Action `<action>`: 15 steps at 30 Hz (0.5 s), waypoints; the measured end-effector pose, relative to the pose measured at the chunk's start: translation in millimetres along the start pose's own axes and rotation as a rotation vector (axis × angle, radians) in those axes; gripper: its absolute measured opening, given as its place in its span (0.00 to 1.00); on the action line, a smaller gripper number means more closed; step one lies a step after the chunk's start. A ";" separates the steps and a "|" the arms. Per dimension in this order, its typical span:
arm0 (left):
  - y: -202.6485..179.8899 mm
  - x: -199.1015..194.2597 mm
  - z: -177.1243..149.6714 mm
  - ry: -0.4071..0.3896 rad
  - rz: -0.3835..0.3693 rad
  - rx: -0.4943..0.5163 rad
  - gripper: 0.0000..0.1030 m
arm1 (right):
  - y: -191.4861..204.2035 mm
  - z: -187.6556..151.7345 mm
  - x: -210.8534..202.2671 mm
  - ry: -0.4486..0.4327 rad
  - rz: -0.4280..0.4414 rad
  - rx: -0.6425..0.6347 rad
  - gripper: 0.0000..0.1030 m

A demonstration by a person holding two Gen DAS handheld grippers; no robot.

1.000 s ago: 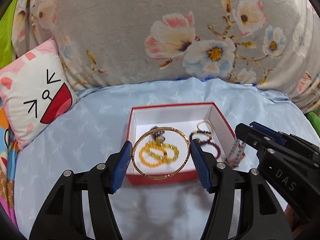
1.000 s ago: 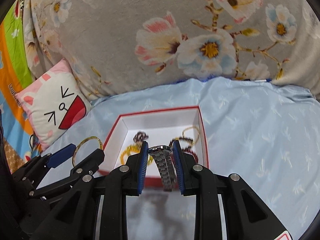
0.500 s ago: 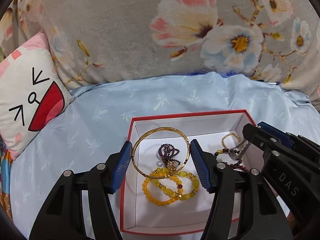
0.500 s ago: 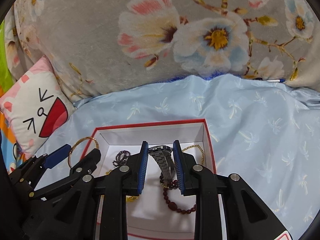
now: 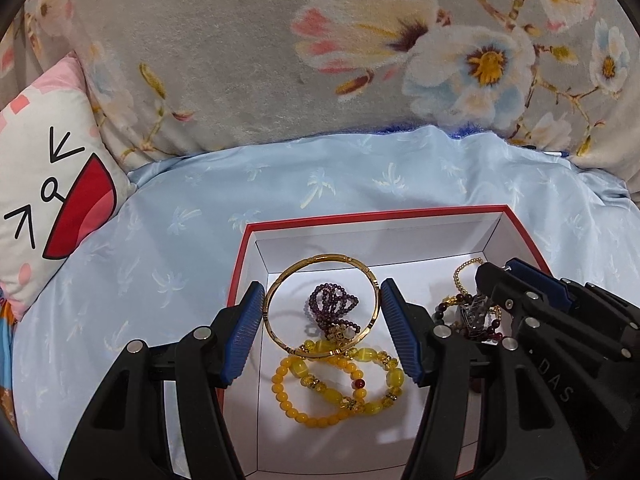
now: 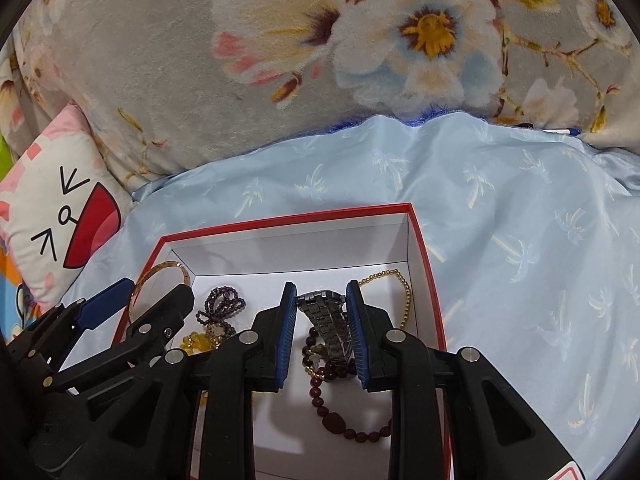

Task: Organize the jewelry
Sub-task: 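Carry the watch and bangle into the red box and open both tools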

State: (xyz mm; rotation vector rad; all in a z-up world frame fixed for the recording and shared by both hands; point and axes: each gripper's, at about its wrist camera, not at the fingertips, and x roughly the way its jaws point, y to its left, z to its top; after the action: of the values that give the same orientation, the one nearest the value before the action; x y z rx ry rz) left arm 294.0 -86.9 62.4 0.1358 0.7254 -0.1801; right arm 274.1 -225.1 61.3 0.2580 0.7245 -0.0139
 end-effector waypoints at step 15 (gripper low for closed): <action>8.0 -17.3 -3.9 -0.014 0.027 -0.030 0.71 | -11.9 -6.3 -22.3 -0.039 -0.017 0.034 0.40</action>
State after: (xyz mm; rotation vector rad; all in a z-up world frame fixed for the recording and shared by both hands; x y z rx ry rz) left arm 280.5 -76.4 71.6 0.1158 0.7112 -0.1444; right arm 252.1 -236.8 68.7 0.2837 0.6878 -0.0475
